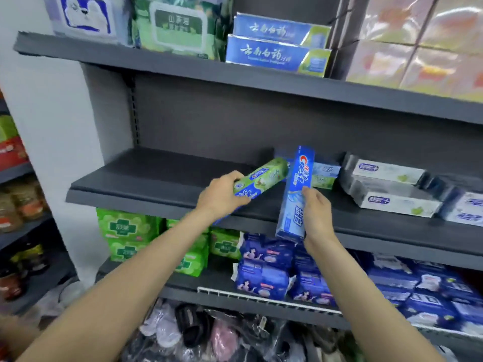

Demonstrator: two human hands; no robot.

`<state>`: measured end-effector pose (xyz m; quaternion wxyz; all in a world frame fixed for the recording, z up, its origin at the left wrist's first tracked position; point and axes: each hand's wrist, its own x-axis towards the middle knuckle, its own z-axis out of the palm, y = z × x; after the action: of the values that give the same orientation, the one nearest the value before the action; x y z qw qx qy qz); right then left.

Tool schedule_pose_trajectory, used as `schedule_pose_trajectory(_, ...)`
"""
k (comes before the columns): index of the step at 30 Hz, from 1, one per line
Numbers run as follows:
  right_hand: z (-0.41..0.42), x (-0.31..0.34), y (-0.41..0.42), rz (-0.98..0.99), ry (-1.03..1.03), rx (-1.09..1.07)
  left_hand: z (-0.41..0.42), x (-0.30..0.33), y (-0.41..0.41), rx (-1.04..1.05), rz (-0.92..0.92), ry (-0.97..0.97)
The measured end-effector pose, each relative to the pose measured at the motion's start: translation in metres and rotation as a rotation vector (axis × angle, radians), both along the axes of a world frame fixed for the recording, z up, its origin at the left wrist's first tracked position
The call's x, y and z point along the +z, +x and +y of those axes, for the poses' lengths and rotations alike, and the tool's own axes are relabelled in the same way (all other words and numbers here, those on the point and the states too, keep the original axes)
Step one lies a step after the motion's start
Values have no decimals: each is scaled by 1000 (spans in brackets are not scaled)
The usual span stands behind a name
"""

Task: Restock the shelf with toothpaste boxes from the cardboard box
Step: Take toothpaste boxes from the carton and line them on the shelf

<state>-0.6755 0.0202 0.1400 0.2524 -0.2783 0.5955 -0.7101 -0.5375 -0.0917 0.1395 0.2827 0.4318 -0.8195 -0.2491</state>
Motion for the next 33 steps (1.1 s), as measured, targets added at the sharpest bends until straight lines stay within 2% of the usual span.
schedule_pose_trajectory(3, -19, 8, -38, 49, -10, -48, -31, 4, -50, -87, -158, -88)
schedule_pose_trajectory(9, -51, 15, -96, 35, -59, -126, -73, 0, -142, -283, -306, -220)
schedule_pose_trajectory(12, -58, 14, -115, 29, -53, -138, -83, -8, -177, -277, -380, -348)
schedule_pose_trajectory(16, -61, 14, -138, 30, -71, -127, -92, -18, -204, -282, -358, -344)
schedule_pose_trajectory(23, -68, 21, -171, 174, 3, -114, -86, -30, -208, -104, -342, -574)
schedule_pose_trajectory(25, -73, 21, -177, 252, 36, -63, -86, -32, -203, 2, -306, -527)
schedule_pose_trajectory(27, -79, 21, -181, 361, 85, 7, -89, -35, -196, 124, -194, -395)
schedule_pose_trajectory(29, -85, 23, -184, 564, 155, 63, -99, -38, -186, 185, -7, -192)
schedule_pose_trajectory(33, -99, 37, -188, 1023, 360, 156, -113, -35, -166, 142, 307, 234)
